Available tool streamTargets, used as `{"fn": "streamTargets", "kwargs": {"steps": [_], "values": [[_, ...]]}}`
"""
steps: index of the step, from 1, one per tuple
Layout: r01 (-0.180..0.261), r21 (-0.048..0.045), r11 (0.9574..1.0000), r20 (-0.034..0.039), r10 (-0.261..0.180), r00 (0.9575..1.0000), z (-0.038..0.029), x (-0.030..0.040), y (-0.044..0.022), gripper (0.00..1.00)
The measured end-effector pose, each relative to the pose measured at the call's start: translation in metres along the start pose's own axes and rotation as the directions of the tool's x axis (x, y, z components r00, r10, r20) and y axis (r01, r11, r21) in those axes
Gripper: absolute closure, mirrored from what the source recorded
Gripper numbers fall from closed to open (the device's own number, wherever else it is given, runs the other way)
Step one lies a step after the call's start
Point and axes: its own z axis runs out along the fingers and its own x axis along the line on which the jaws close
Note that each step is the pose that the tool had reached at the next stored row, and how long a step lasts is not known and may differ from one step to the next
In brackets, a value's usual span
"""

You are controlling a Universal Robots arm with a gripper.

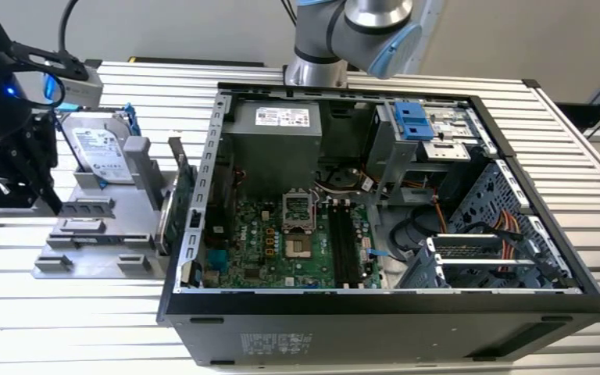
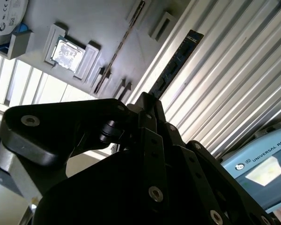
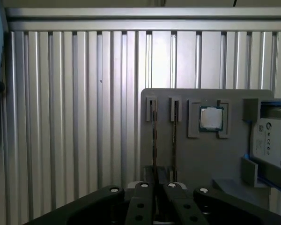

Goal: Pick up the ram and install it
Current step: 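Pick up the ram and move it above insertion slot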

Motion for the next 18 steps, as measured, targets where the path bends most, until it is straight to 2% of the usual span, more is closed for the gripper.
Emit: {"fn": "streamTargets", "kwargs": {"steps": [18], "values": [[0.000, 0.0000, 1.0000, 0.0000, 0.000, 1.0000, -0.0115, 0.0003, 0.0001, 1.00]]}}
